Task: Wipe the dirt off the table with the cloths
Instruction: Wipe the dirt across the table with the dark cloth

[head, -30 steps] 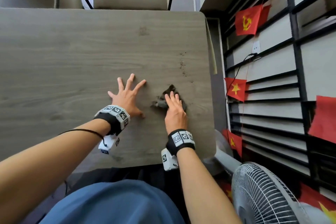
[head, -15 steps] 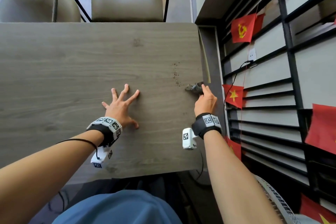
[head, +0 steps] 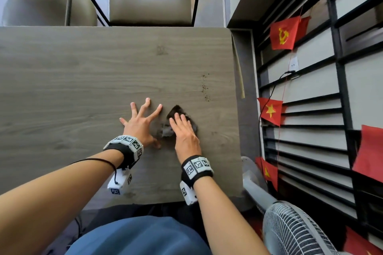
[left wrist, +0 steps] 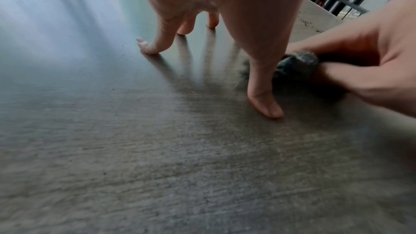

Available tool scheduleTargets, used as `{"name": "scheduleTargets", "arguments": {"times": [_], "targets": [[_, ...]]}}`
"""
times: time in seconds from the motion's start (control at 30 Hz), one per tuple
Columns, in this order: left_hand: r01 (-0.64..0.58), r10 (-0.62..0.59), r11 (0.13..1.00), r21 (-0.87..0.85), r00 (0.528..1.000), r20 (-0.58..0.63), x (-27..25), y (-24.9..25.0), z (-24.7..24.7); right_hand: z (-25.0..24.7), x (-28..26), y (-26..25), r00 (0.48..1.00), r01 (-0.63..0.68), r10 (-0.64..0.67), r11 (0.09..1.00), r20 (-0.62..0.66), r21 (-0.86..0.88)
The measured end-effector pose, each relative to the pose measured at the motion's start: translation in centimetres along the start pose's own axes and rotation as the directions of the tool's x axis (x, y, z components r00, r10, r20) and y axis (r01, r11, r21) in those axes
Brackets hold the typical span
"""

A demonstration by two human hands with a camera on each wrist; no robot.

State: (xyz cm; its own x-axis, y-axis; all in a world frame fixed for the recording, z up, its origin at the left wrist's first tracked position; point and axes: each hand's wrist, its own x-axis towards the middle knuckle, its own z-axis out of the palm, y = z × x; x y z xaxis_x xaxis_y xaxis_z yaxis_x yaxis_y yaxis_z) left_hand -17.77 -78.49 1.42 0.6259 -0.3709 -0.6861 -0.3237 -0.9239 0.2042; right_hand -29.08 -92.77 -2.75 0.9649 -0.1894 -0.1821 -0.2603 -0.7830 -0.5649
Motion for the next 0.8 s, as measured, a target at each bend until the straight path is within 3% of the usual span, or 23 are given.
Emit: {"name": "scheduleTargets", "arguments": {"times": [0.13,0.27,0.4,0.5,0.63,0.8], "targets": [[0.014,-0.014,1.0,0.0,1.0,0.014,-0.2,0.1,-0.4,-1.7,1.4,2.1,0.997,-0.065,0.064,0.998,-0.031,-0.016],[0.013,-0.013,1.0,-0.007,1.0,0.006,0.0,0.1,-0.2,-2.1,1.5,0.1,0.994,-0.099,0.1,0.995,-0.038,0.026],[0.008,-0.008,1.0,-0.012,1.0,-0.019,0.0,0.0,-0.1,0.0,0.9,-3.7,0.998,0.029,-0.031,0.999,0.046,0.041],[0.009,-0.009,1.0,-0.02,1.0,-0.017,0.1,-0.1,0.0,0.8,1.1,-3.2,0.998,0.047,-0.048,0.999,0.051,0.026],[0.017,-0.017,0.999,-0.035,1.0,0.011,0.0,0.1,-0.1,-0.4,2.2,0.4,0.998,-0.028,0.029,0.999,-0.06,0.026],[0.023,-0.023,0.999,-0.047,1.0,0.006,-0.2,0.0,-0.1,-3.8,4.0,5.4,0.958,-0.154,0.166,0.986,-0.233,0.068]]}}
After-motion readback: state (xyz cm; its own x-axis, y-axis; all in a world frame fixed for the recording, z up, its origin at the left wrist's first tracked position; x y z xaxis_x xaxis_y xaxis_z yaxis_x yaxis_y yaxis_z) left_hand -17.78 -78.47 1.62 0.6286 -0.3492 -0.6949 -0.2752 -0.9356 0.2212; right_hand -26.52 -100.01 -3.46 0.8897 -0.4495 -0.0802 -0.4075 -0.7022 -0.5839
